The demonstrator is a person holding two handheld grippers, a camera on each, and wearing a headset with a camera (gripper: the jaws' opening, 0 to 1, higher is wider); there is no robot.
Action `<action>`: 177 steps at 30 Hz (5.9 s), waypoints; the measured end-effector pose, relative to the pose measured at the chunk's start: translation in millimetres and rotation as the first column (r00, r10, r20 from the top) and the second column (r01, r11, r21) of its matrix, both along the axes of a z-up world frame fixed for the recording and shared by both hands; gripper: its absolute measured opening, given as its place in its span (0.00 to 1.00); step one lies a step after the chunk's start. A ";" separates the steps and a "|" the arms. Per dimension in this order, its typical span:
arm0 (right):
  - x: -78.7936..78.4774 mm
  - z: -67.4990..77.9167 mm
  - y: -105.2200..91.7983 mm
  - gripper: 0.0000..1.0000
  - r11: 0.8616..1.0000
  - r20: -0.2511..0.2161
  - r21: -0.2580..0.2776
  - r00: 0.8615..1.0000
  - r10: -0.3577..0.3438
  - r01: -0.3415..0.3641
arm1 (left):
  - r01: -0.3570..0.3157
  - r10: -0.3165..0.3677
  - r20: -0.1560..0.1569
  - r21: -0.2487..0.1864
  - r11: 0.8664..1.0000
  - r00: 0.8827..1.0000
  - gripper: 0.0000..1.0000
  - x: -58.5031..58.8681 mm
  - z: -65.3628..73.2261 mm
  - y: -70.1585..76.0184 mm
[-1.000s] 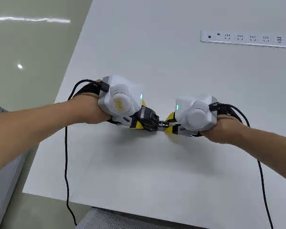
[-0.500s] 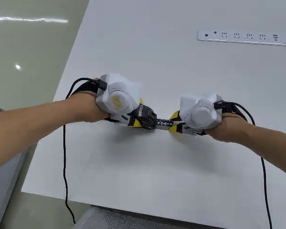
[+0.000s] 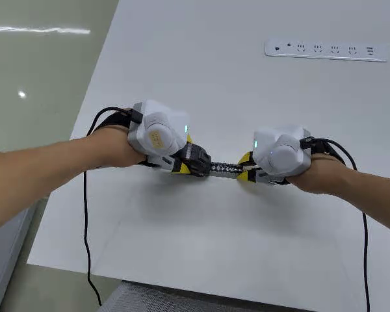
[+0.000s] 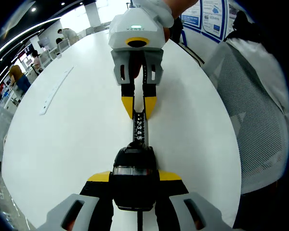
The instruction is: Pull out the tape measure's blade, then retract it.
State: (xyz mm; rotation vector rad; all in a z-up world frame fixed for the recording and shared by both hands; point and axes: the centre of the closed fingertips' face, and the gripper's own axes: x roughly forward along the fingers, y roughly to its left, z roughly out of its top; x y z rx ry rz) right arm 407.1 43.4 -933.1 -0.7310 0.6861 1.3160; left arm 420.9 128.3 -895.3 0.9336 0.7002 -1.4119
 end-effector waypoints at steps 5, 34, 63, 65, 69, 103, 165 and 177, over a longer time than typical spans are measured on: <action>-0.7 -0.9 -4.5 0.11 1.000 -0.003 -0.004 1.000 -0.005 0.005 | 0.001 -0.001 0.000 0.001 1.000 1.000 0.30 -0.5 0.3 -0.3; -2.1 -2.5 -57.8 0.11 0.998 -0.008 -0.043 0.999 -0.051 0.051 | 0.002 -0.002 0.001 0.010 1.000 1.000 0.30 2.2 -2.4 0.0; -4.2 -4.9 -99.3 0.11 0.995 -0.005 -0.081 0.998 -0.063 0.062 | -0.005 0.005 0.006 0.011 1.000 1.000 0.30 2.6 -3.7 -0.8; -4.5 -5.2 -103.1 0.11 0.994 -0.006 -0.084 0.998 -0.066 0.066 | -0.006 0.006 0.006 0.012 1.000 1.000 0.30 2.5 -3.8 -0.8; -5.3 -5.3 -107.4 0.11 0.994 -0.006 -0.088 0.998 -0.070 0.069 | -0.005 0.005 0.004 0.014 1.000 1.000 0.30 2.6 -3.9 -0.8; -10.1 -1.2 -155.0 0.11 0.986 -0.012 -0.122 0.994 -0.112 0.110 | 0.001 -0.001 -0.001 0.019 1.000 1.000 0.30 2.5 -3.6 -1.7; -0.7 -0.1 -163.5 0.26 0.953 0.019 -0.164 0.967 -0.255 0.254 | -0.140 0.142 0.037 -0.034 0.990 0.989 0.42 13.6 6.3 -7.0; 3.7 12.2 -165.4 0.30 0.919 0.026 -0.091 0.923 -0.383 0.384 | -0.229 0.232 0.041 -0.076 0.971 0.972 0.49 14.5 14.5 -3.8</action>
